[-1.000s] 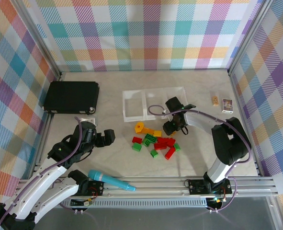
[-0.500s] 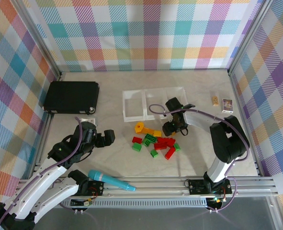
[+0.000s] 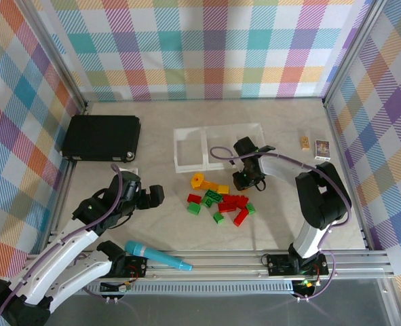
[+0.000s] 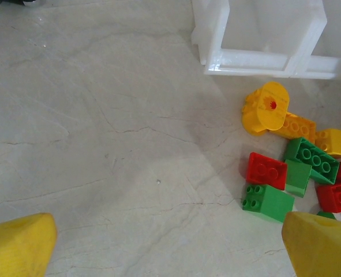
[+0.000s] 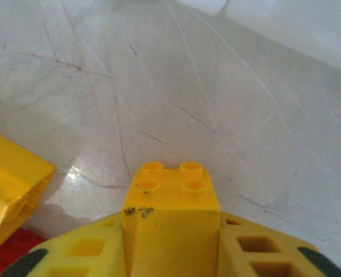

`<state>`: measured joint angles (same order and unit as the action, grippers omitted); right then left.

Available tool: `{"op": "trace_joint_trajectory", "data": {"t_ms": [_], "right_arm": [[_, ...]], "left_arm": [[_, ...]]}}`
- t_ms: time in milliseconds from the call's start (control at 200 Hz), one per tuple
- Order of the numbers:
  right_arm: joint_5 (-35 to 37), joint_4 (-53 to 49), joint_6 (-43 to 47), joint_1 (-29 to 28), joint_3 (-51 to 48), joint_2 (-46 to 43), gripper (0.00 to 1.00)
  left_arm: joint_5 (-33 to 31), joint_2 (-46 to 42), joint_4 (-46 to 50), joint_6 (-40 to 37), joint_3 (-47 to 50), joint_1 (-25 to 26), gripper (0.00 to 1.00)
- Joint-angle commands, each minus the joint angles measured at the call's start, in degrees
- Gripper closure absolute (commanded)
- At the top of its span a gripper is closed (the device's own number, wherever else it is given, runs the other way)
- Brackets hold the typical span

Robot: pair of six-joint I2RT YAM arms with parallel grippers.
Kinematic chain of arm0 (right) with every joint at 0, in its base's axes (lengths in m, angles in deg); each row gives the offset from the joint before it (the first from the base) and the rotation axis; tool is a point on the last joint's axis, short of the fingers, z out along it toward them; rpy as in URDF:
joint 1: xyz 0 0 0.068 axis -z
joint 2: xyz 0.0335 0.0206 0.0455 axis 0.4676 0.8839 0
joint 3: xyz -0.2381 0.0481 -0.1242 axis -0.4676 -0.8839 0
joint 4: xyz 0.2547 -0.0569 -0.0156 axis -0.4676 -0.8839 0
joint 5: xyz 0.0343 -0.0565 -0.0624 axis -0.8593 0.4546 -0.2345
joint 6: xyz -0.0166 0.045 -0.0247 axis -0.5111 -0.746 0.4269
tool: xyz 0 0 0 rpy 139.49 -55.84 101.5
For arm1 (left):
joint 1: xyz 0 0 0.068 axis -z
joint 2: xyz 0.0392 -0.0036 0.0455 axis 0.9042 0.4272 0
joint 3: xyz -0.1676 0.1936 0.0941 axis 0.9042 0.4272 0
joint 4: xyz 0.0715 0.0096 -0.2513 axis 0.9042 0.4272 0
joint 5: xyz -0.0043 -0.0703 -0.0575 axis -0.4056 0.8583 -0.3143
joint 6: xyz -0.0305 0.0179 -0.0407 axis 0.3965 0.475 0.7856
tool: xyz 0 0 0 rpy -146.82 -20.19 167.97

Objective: Sort the legos into containers by color
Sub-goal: Pick up the lego from the center of the table.

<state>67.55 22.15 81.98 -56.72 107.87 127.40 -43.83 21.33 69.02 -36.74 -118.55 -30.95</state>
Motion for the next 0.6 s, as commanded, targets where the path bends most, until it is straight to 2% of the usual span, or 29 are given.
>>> {"op": "trace_joint_trajectory", "data": {"t_ms": [0,385,595], "right_arm": [[-1.5,-3.6,-0.1,-0.2,1.1,-1.0,0.80],[-1.7,-7.1,-4.2,0.6,4.9,-15.1,0.83],[-2.5,-7.9,-5.2,7.0,13.3,-11.3,0.84]], "left_arm": [[0.1,-0.6,0.0,0.4,0.3,0.8,0.00],[1.5,0.4,-0.9,0.3,0.7,0.9,0.00],[2.1,0.6,-1.2,-0.2,0.4,0.9,0.00]]}}
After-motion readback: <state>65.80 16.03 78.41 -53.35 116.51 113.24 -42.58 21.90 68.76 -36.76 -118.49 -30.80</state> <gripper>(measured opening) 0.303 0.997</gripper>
